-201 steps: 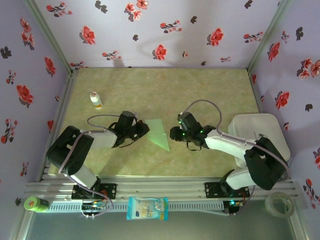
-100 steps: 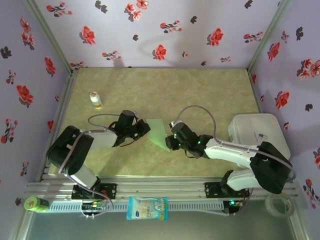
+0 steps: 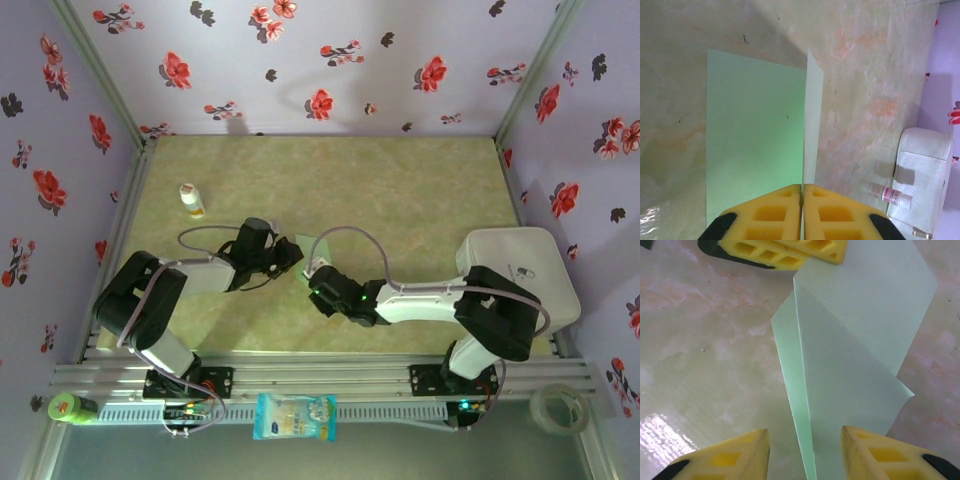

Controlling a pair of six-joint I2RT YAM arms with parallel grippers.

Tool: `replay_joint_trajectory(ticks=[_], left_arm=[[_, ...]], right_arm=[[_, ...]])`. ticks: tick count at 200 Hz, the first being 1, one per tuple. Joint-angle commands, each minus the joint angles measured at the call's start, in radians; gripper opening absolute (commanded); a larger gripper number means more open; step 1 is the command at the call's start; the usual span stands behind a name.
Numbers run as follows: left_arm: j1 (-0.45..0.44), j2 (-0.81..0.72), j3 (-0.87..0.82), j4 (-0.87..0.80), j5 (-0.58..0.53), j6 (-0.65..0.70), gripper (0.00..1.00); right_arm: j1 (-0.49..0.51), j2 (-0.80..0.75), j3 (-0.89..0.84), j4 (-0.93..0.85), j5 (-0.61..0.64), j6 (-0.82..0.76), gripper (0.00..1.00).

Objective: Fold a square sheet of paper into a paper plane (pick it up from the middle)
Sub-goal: Fourth fold the wing at the center of the table.

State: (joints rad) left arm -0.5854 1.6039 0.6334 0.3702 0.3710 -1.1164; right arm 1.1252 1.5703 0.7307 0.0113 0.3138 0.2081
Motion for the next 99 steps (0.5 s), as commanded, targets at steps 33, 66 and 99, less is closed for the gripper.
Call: replay_joint_trajectory(ticks=[33,66,99], left_arm=[[-0.007,0.004,0.028,-0.014,0.022,-0.013,0.09],[-0.007,0.004,0.035,-0.017,0.025,-0.011,0.09],[-0.007,0.004,0.041,-0.029,0.023,-0.007,0.09]], right_arm=[[0.01,0.08,0.045,0.023,0.124,-0.032,0.41],[0.01,0.113,0.056,0.047,0.124,-0.025,0.4],[0.011,0.113,0.046,0.081,0.117,-0.011,0.37]])
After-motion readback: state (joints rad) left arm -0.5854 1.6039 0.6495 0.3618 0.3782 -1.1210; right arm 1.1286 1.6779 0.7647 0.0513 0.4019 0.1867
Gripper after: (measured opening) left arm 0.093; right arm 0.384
